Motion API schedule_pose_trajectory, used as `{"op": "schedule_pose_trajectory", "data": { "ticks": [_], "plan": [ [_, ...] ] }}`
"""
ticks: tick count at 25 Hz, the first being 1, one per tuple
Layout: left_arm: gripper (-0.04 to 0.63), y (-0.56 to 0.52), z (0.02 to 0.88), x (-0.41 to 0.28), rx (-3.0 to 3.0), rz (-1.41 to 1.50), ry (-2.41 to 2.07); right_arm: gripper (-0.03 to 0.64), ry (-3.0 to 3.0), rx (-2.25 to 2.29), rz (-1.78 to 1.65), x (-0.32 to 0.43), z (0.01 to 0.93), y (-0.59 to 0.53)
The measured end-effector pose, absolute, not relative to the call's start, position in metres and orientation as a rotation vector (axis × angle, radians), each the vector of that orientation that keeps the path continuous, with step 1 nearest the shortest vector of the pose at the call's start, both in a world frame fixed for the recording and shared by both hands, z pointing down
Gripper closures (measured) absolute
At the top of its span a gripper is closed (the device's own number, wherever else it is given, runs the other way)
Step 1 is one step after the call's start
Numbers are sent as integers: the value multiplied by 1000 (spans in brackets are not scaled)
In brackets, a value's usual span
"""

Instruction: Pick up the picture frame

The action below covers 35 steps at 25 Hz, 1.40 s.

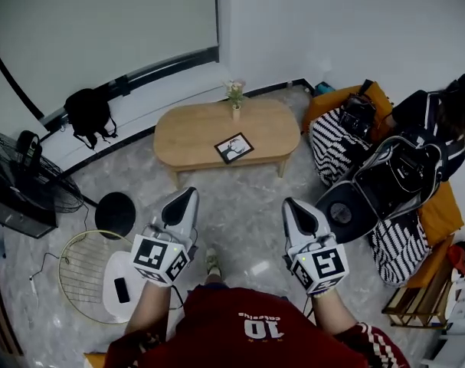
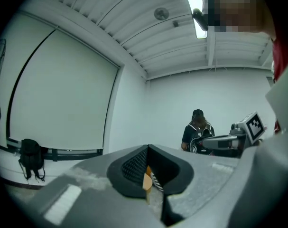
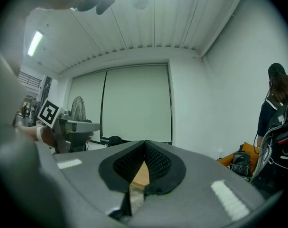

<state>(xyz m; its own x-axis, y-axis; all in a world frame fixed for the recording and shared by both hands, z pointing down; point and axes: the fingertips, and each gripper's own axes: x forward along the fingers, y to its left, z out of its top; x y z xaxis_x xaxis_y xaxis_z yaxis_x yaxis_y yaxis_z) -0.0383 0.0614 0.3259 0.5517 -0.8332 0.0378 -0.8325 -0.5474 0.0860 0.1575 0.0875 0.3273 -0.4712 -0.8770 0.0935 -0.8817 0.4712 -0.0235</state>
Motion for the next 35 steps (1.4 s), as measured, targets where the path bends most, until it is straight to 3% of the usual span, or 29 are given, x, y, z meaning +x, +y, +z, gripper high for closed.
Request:
{"op": "schedule_pose_trajectory", "data": {
  "ticks": [21, 35],
  "plan": [
    [592, -118, 322, -138, 2710, -83, -1259, 618, -2566, 1636, 63, 43, 304, -75],
    [592, -154, 347, -147, 2674, -107, -1224, 618, -2559, 1615, 121, 26, 331, -123]
  ]
}}
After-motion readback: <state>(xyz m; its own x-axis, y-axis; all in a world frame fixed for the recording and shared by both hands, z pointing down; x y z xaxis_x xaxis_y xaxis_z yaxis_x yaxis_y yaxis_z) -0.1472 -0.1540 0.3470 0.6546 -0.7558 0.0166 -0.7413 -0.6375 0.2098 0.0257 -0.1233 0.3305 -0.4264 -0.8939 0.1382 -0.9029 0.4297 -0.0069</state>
